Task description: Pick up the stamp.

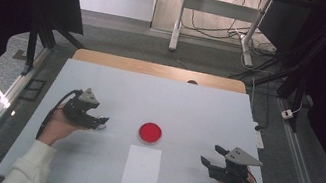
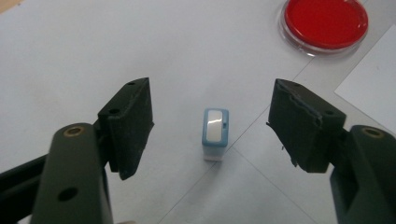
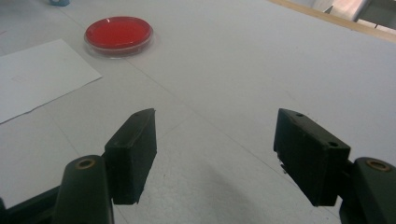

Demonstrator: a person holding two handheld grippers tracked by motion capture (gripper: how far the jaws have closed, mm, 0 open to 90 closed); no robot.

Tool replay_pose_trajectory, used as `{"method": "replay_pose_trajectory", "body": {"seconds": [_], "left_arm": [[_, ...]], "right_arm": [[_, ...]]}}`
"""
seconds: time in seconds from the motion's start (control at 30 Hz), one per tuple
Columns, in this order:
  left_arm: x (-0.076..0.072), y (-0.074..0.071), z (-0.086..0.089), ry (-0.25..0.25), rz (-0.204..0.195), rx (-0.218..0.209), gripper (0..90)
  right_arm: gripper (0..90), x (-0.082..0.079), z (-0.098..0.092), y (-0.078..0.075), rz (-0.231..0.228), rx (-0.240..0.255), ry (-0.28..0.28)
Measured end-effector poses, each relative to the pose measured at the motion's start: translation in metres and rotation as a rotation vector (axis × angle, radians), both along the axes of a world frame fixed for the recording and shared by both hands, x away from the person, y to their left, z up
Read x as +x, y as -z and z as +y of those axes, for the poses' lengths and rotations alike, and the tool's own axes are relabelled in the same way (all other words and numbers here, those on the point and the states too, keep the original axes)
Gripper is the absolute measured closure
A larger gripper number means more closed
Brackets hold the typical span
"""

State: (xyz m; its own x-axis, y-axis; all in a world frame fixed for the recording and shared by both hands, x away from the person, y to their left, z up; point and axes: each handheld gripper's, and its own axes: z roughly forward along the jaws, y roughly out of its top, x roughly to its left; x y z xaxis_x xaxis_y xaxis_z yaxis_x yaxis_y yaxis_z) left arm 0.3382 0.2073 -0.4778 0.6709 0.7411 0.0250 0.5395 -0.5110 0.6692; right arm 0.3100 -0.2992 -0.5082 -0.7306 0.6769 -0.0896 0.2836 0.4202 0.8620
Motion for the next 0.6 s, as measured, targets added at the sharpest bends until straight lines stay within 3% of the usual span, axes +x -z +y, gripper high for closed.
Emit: {"method": "replay_pose_trajectory", "body": {"seconds": [0.27,0.6], "left_arm": [[0.002,0.011,0.000,0.008,0.036,0.023,40.8],[0.002,0.016,-0.002,0.018,0.038,0.045,50.2]], "right_arm": [[29.9,0.000,0.000,0.000,-0.001,-0.001,0.002],[29.8,0.001,-0.001,0.001,-0.003,0.000,0.000]]}}
